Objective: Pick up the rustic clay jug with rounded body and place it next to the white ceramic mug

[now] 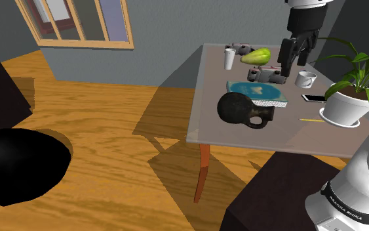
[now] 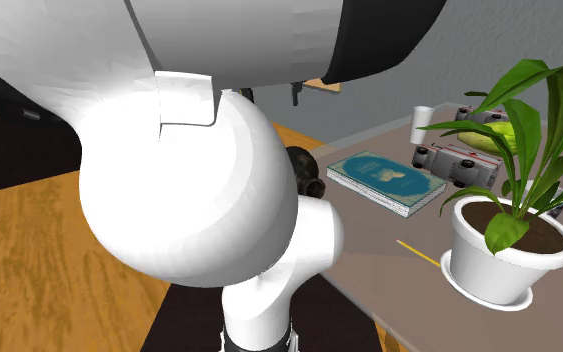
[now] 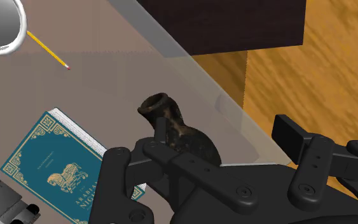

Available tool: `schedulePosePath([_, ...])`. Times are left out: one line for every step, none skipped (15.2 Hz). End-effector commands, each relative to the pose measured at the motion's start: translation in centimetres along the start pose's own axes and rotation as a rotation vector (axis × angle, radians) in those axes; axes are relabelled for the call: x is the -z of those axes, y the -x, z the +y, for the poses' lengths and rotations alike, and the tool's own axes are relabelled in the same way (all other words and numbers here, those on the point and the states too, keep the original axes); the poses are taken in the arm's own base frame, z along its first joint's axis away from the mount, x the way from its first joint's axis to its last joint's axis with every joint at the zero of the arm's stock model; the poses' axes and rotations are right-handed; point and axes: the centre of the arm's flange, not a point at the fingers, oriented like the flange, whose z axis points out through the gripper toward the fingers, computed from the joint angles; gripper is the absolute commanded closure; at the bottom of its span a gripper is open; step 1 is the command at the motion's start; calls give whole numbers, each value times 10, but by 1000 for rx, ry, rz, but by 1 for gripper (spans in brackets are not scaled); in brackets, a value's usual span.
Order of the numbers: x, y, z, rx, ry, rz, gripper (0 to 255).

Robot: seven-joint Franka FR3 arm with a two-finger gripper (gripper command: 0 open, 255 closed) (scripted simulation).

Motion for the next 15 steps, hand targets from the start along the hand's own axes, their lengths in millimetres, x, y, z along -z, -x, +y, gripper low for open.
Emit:
schedulePosePath([0,0,0,0,0,0,0])
schedulePosePath([-12,-4,3,16,2,10,0])
schedulePosePath([-23,-7,5,33,5,19,0])
schedulePosePath([-35,-11,8,49,7,29,0])
schedulePosePath([-47,-16,11,66,10,38,0])
schedulePosePath([-58,-20,13,82,12,48,0])
schedulePosePath([-70,-24,16,98,15,57,0])
schedulePosePath([-81,-29,19,115,17,67,0])
schedulePosePath([-93,-34,21,131,20,76,0])
schedulePosePath([-104,-38,23,148,22,86,0])
schedulePosePath([-116,-43,26,164,24,95,0])
schedulePosePath([-127,-49,28,180,27,105,0])
schedulePosePath([-138,-54,30,197,29,114,0])
schedulePosePath([-149,-59,33,213,32,124,0])
schedulePosePath([-160,-65,35,230,34,133,0])
